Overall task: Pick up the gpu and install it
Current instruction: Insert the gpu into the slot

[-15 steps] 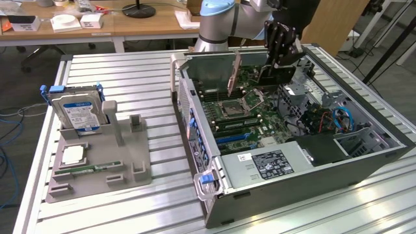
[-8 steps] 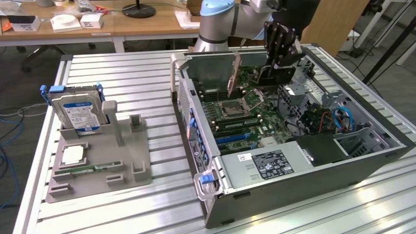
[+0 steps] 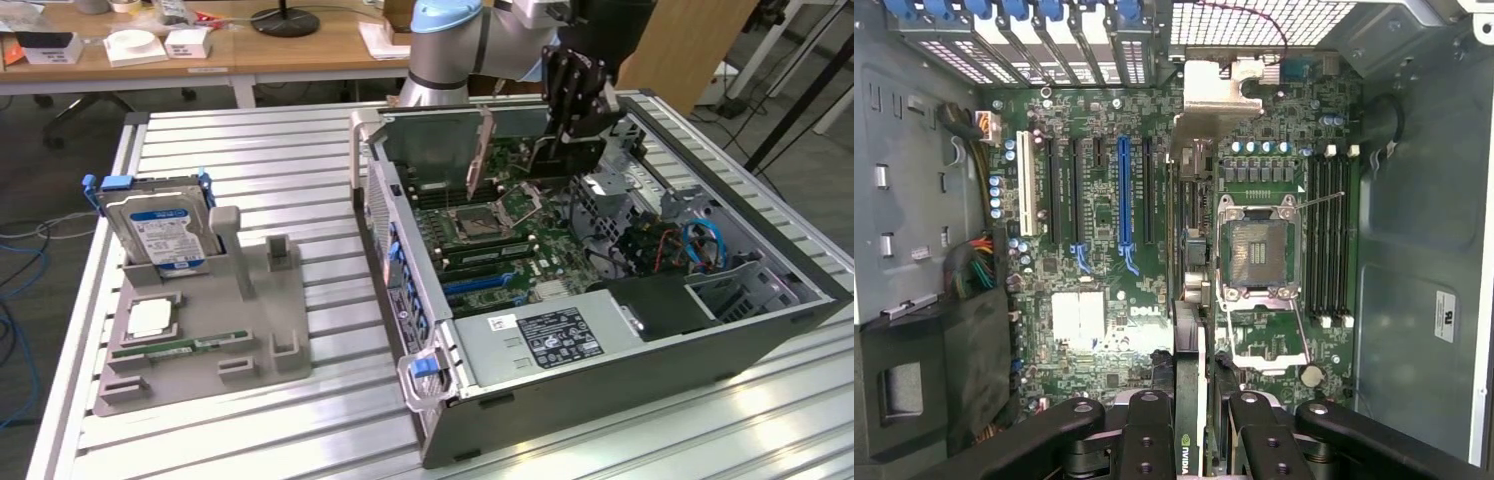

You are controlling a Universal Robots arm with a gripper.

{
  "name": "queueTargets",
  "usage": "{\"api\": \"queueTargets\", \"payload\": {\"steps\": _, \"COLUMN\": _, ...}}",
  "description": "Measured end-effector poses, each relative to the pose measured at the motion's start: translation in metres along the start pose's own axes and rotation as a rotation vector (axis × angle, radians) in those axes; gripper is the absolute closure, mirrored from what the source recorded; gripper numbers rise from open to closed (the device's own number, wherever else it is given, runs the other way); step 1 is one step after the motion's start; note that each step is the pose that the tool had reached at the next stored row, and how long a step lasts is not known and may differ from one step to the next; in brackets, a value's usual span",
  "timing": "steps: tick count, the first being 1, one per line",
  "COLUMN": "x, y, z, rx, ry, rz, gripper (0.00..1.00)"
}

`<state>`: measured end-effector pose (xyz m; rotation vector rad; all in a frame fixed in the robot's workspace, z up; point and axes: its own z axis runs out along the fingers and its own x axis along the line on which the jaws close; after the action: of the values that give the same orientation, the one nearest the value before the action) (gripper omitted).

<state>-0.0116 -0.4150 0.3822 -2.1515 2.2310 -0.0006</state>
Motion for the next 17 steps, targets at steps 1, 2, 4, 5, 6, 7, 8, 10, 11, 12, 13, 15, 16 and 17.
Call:
{"api": "queueTargets", "payload": {"steps": 1, "x": 0.0000, "y": 0.0000, "z": 0.0002, "rx": 0.0000, "ry": 0.0000, "rz": 0.000, "gripper": 0.74}}
{"api": "queueTargets", "payload": {"steps": 2, "x": 0.0000, "y": 0.0001, "z": 0.0005, "rx": 0.0000, "ry": 0.0001, "rz": 0.000, "gripper": 0.74}}
{"api": "queueTargets", "payload": {"steps": 4, "x": 0.0000, "y": 0.0001, "z": 0.0009, "rx": 0.0000, "ry": 0.0000, "rz": 0.000, "gripper": 0.74}}
{"api": "queueTargets", "payload": {"steps": 5, "x": 0.0001, "y": 0.0001, "z": 0.0010, "rx": 0.0000, "ry": 0.0002, "rz": 0.000, "gripper": 0.74}}
{"api": "queueTargets", "payload": {"steps": 6, "x": 0.0001, "y": 0.0001, "z": 0.0010, "rx": -0.0001, "ry": 0.0003, "rz": 0.000, "gripper": 0.74}}
{"api": "queueTargets", "payload": {"steps": 7, "x": 0.0001, "y": 0.0002, "z": 0.0011, "rx": 0.0000, "ry": 0.0003, "rz": 0.000, "gripper": 0.74}}
{"api": "queueTargets", "payload": {"steps": 8, "x": 0.0000, "y": 0.0001, "z": 0.0011, "rx": 0.0000, "ry": 0.0002, "rz": 0.000, "gripper": 0.74}}
{"api": "queueTargets", "payload": {"steps": 10, "x": 0.0000, "y": 0.0002, "z": 0.0012, "rx": 0.0000, "ry": 0.0001, "rz": 0.000, "gripper": 0.74}}
{"api": "queueTargets", "payload": {"steps": 11, "x": 0.0000, "y": 0.0002, "z": 0.0012, "rx": 0.0000, "ry": 0.0001, "rz": 0.000, "gripper": 0.74}}
{"api": "queueTargets", "payload": {"steps": 12, "x": -0.0002, "y": 0.0004, "z": 0.0014, "rx": 0.0002, "ry": -0.0002, "rz": 0.001, "gripper": 0.74}}
{"api": "queueTargets", "payload": {"steps": 13, "x": -0.0003, "y": 0.0006, "z": 0.0017, "rx": 0.0006, "ry": -0.0001, "rz": 0.007, "gripper": 0.74}}
{"api": "queueTargets", "payload": {"steps": 15, "x": -0.0005, "y": 0.0007, "z": 0.0021, "rx": 0.0012, "ry": 0.0007, "rz": 0.028, "gripper": 0.74}}
{"api": "queueTargets", "payload": {"steps": 16, "x": -0.0005, "y": 0.0007, "z": 0.0023, "rx": 0.0015, "ry": 0.0012, "rz": 0.040, "gripper": 0.74}}
{"api": "queueTargets", "payload": {"steps": 17, "x": -0.0005, "y": 0.0007, "z": 0.0024, "rx": 0.0018, "ry": 0.0016, "rz": 0.051, "gripper": 0.74}}
